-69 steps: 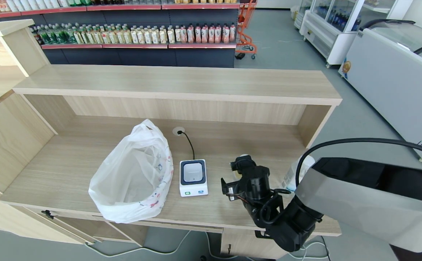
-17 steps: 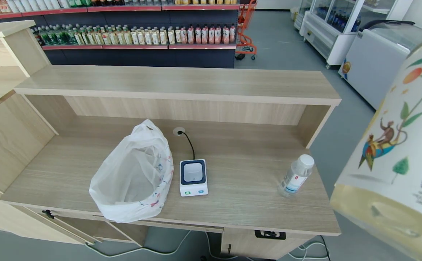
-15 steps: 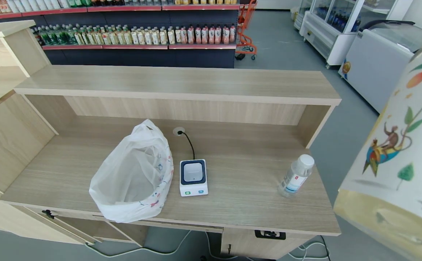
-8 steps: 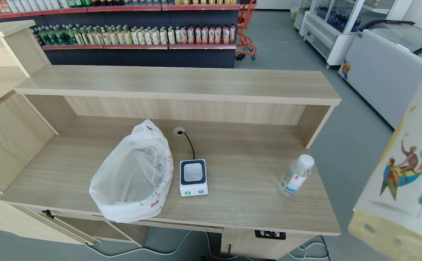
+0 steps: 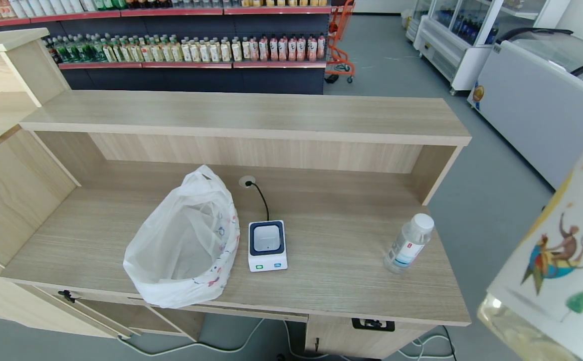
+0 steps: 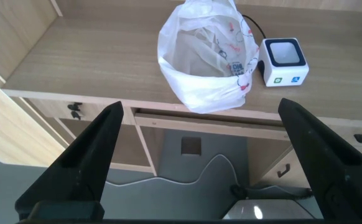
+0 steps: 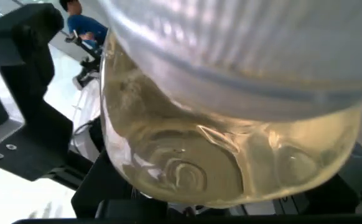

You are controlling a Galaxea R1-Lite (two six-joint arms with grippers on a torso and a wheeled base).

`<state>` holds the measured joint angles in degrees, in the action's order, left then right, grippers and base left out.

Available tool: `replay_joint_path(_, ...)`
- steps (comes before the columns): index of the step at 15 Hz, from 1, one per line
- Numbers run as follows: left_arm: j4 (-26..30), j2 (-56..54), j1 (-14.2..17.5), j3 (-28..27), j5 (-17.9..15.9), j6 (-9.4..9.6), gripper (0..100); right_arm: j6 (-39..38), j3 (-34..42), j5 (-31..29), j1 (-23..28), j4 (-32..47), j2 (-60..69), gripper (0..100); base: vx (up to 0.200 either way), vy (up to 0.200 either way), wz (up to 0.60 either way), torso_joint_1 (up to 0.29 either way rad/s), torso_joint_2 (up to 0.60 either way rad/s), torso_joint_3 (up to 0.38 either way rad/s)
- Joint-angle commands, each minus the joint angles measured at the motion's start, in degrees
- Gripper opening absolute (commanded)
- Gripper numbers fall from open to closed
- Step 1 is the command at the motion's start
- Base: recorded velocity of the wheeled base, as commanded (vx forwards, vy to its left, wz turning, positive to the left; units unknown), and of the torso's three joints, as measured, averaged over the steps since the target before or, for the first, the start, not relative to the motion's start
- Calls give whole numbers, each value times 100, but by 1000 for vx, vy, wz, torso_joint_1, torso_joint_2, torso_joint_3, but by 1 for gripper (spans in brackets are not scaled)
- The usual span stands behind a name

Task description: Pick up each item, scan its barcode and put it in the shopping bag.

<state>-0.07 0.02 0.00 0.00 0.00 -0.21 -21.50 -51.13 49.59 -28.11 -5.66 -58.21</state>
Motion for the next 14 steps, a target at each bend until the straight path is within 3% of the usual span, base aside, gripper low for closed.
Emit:
replay_joint_path(1,-1,6,0,0,0,-6,100,1931,375,-433,1045,3,-200,0,0,0,0,0,0,0)
replay_joint_path(3,-1,6,0,0,0,-6,100,3803,534,-2340,1370,-76,-674,0,0,0,0,0,0,0)
replay_joint_path(5,-1,6,0,0,0,3,100,4058,868,-3685,1326,-524,-753,0,0,0,0,0,0,0)
replay_joint_path(6,-1,6,0,0,0,-6,100,4093,1149,-4063,1273,-946,-788,0,0,0,0,0,0,0)
replay_joint_path(8,-1,6,0,-9,0,3,100,4418,1790,-4115,1150,-1728,-788,0,0,0,0,0,0,0)
replay_joint_path(14,-1,6,0,0,0,3,100,5402,2116,-4115,1572,-1860,-911,0,0,0,0,0,0,0)
